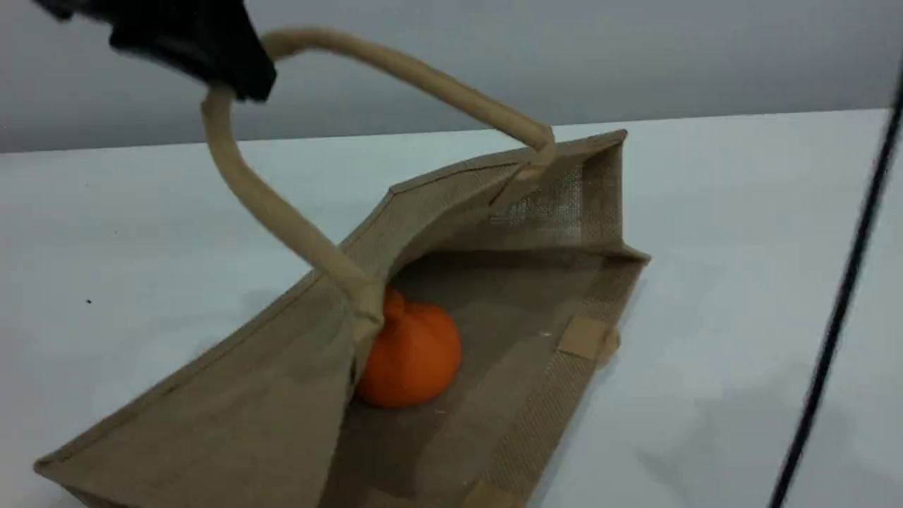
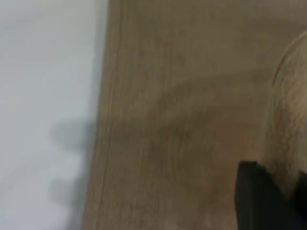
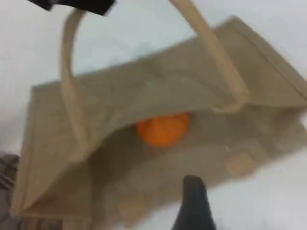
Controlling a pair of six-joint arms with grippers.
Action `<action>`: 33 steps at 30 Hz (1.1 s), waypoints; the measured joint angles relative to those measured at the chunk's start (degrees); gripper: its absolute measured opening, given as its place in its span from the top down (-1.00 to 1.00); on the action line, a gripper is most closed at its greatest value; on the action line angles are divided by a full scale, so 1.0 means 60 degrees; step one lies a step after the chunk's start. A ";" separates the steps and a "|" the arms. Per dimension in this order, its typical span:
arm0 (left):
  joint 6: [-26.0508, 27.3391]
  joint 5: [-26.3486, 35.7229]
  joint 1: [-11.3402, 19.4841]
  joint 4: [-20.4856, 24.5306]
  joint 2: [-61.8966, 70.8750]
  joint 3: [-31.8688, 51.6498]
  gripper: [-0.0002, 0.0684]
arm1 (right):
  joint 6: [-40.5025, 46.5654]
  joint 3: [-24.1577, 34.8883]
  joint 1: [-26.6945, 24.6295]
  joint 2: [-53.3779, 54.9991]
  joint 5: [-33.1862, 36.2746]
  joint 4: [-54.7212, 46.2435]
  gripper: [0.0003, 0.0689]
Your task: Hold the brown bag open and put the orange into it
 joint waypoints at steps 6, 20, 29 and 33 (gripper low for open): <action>0.0250 -0.0967 0.0000 0.0000 0.0325 0.0575 0.76 | 0.1733 0.0000 0.0000 -0.0632 0.0756 -0.2083 -0.33; 0.0654 -0.1645 0.0000 -0.0287 0.1413 0.0575 0.22 | 0.2280 0.0000 0.0000 -0.0749 0.1119 -0.2923 -0.33; 0.3028 -0.1573 0.0008 -0.3385 0.1404 0.0575 -0.42 | 0.2280 0.0000 0.0000 -0.0749 0.1123 -0.3192 -0.33; 0.4242 -0.1316 0.0008 -0.4978 0.1404 0.0575 -0.44 | 0.2280 0.0000 0.0000 -0.0749 0.1342 -0.3468 -0.33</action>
